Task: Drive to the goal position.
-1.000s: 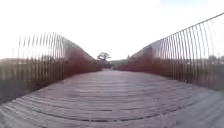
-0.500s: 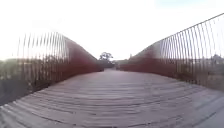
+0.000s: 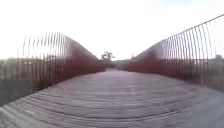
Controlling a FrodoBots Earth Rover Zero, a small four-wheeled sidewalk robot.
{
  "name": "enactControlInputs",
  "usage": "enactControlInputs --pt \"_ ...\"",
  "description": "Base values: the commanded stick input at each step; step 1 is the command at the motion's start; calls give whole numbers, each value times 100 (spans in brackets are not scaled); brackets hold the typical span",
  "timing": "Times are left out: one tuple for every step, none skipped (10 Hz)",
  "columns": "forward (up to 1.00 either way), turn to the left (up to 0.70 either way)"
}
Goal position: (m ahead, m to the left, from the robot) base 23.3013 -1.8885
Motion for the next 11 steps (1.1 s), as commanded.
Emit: enactControlInputs --pt "70 0" --pt "70 0" --pt "70 0" --pt "70 0" --pt "70 0" --pt "70 0" --pt "70 -35" --pt "70 -35" --pt "70 -34" --pt "70 -21" --pt "70 -8"
